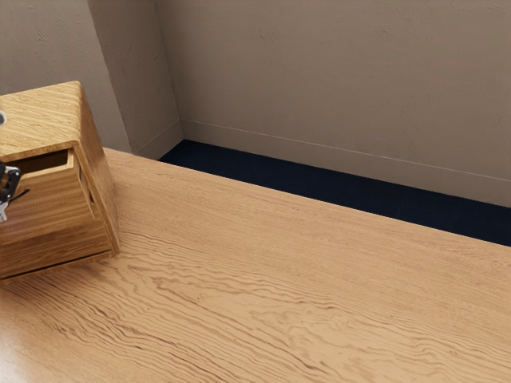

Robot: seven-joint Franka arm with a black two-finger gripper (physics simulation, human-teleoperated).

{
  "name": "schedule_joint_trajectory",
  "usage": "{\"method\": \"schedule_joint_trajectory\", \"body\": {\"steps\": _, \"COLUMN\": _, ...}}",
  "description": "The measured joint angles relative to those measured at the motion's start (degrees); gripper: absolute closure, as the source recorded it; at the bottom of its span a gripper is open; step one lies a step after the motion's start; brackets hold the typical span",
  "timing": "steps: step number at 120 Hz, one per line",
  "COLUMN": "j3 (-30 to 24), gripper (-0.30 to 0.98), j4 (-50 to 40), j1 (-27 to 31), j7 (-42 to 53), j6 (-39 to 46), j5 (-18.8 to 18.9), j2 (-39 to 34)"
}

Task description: Push the drawer handle with one arm to close the drawer

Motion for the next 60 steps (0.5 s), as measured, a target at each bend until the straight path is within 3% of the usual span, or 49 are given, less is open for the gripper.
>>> {"method": "schedule_joint_trajectory", "body": {"steps": 60, "j3": 8.6, "gripper": 0.79, "j4": 10.4, "j1": -9.1, "j7": 5.7, "j6": -0.2, "j5": 5.3, "j2": 0.0}}
